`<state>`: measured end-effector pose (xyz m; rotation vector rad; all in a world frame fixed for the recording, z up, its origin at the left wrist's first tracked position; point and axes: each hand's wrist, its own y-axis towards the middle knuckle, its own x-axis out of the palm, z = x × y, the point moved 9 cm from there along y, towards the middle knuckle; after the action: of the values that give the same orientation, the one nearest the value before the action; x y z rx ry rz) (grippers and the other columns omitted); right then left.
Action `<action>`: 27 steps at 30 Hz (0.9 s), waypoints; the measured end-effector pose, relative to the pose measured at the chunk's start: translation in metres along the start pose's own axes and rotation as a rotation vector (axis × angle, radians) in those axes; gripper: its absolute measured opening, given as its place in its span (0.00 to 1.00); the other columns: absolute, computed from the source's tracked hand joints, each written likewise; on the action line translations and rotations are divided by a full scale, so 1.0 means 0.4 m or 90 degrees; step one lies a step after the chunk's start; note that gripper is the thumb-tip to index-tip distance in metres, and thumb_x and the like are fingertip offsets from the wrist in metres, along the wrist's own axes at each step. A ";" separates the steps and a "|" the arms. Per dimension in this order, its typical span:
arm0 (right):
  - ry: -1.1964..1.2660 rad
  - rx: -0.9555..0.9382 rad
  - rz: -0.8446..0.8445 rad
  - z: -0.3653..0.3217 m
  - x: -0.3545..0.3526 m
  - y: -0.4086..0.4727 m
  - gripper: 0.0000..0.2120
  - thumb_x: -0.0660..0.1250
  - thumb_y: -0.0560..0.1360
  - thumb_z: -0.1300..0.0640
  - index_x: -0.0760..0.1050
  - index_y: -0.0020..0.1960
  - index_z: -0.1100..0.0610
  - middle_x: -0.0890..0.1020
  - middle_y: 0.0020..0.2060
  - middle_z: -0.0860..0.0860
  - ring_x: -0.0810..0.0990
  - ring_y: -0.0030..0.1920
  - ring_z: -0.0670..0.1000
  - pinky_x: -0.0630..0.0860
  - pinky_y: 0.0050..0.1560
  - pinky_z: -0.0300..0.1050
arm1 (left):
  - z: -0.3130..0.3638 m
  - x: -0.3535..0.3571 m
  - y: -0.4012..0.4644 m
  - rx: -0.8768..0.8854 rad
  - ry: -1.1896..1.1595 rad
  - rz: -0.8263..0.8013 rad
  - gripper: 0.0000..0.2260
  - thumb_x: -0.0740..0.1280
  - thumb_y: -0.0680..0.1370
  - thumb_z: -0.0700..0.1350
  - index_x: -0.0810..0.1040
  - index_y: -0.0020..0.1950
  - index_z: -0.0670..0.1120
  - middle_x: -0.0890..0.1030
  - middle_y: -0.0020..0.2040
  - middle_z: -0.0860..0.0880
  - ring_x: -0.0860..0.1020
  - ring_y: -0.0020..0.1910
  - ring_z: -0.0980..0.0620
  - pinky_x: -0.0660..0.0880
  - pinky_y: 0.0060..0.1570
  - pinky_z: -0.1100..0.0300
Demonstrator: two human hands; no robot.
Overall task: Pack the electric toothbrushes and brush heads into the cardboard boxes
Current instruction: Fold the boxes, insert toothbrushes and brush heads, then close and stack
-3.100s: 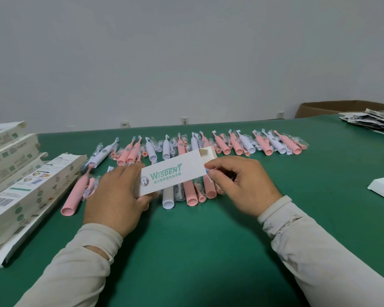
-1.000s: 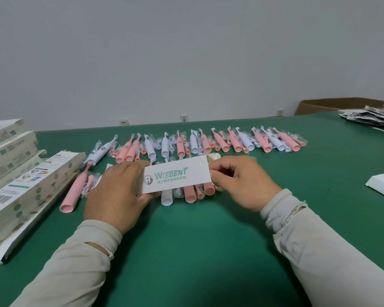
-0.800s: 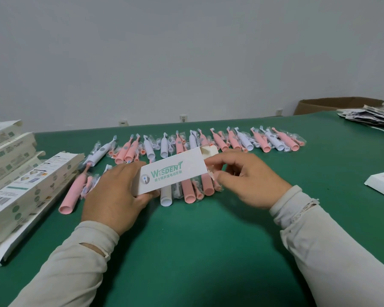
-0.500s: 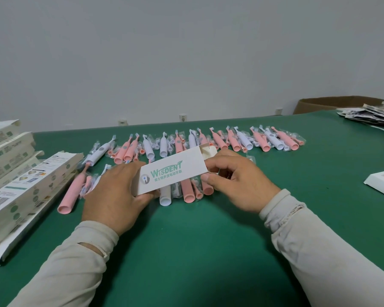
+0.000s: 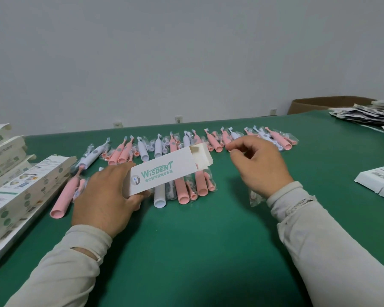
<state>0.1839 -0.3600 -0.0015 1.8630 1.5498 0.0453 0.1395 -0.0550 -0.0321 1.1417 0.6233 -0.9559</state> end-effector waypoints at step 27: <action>0.527 0.131 -0.151 -0.023 0.104 -0.053 0.09 0.66 0.77 0.66 0.82 0.54 0.59 0.81 0.36 0.53 0.77 0.31 0.47 0.76 0.29 0.38 | 0.000 0.012 -0.002 -0.005 0.045 0.004 0.29 0.74 0.71 0.58 0.71 0.69 0.55 0.78 0.61 0.52 0.74 0.58 0.46 0.76 0.51 0.46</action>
<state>0.1736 -0.3183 -0.0221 1.9059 2.3940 0.6378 0.1410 -0.0564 -0.0363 1.1746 0.6794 -0.9103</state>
